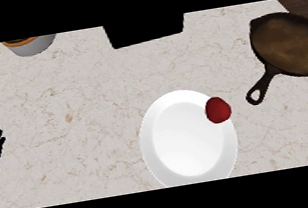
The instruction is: Pick the cupcake from the plate and place it in the pan
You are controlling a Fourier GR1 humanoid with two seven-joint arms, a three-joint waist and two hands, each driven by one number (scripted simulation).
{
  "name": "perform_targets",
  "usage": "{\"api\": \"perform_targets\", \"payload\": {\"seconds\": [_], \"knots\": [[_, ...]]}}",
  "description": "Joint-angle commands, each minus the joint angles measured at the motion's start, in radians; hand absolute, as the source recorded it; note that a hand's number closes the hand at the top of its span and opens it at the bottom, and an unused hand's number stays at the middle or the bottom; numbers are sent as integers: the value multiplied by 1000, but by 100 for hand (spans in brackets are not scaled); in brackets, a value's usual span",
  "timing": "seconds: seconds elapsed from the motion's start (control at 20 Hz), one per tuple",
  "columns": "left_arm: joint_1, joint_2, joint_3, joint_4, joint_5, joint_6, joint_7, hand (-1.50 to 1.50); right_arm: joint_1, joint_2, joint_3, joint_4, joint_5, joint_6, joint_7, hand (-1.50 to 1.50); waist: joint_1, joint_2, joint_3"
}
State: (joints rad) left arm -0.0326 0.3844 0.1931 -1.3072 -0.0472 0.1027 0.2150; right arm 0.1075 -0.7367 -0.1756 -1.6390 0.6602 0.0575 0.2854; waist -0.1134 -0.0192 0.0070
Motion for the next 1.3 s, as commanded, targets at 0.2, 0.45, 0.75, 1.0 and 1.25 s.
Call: {"api": "perform_targets", "payload": {"seconds": [0.2,0.45,0.75,1.0,1.25], "knots": [[-26,-19,-47,-44,-17,-16,25,0,98,-103,-389,196,-273,-105,-508,150,69,13,-4],[-80,-12,-44,0,-30,-35,14,0,-84,-153,-408,497,-309,-45,-630,150,115,21,-6],[-112,-21,-50,36,-36,-59,-6,0,-367,-160,-316,716,-283,-22,-558,150,133,25,-6],[-91,-56,-87,-82,-69,-17,78,0,-555,-104,-267,898,-255,-52,-547,150,144,24,-5],[-89,-48,-69,14,-60,-55,-19,0,-709,-38,-222,1128,-173,-167,-584,150,159,35,-4]]}}
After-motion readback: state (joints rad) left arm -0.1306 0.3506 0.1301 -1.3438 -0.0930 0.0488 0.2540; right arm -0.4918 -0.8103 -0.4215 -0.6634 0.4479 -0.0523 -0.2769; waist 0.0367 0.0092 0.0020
